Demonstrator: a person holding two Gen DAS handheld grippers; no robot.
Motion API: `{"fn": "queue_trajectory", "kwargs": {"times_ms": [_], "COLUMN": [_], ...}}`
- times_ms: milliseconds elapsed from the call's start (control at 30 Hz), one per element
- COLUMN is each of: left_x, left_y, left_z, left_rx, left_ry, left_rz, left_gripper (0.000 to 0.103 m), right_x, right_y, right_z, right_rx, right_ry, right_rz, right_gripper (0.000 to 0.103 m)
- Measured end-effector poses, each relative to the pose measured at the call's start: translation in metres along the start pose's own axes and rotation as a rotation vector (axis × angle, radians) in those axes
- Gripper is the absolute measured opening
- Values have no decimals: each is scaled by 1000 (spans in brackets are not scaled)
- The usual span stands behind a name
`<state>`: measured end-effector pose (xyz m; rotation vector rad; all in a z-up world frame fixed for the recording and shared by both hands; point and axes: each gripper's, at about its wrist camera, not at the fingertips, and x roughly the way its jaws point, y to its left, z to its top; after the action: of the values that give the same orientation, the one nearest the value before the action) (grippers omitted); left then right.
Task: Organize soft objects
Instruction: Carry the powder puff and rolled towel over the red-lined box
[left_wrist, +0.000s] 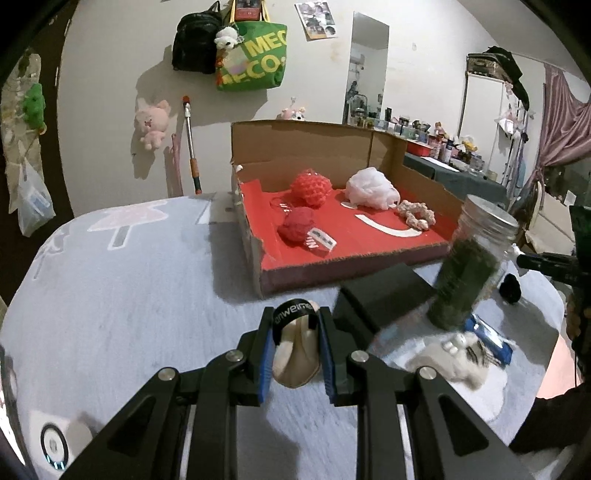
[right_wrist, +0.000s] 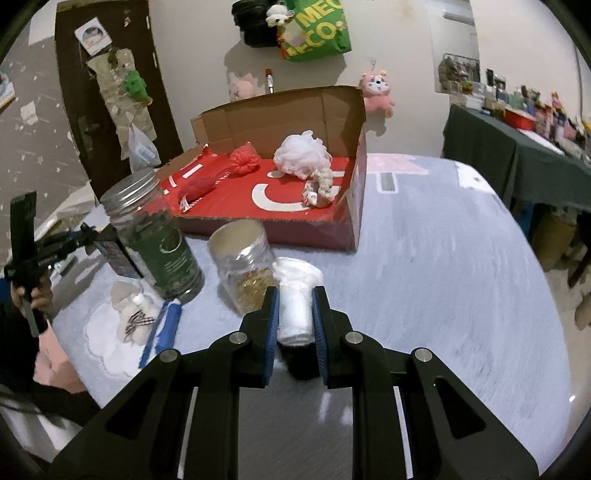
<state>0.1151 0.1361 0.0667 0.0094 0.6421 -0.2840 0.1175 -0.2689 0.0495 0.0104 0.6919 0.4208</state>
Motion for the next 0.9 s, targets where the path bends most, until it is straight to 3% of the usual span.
{"fn": "queue_trajectory", "kwargs": {"times_ms": [467,900], "left_x": [25,87], "left_y": [2,-37], "left_z": [59,124], "left_rx": [67,141], "left_ry": [22,159], "left_rz": [-123,-156], "left_gripper": [23,23], "right_x": [34,100], "right_y": [-10,16], "right_z": [58,124], "right_rx": [-57,-128], "right_ry": [53,163], "right_rz": [121,190], "right_gripper": [17,17]}}
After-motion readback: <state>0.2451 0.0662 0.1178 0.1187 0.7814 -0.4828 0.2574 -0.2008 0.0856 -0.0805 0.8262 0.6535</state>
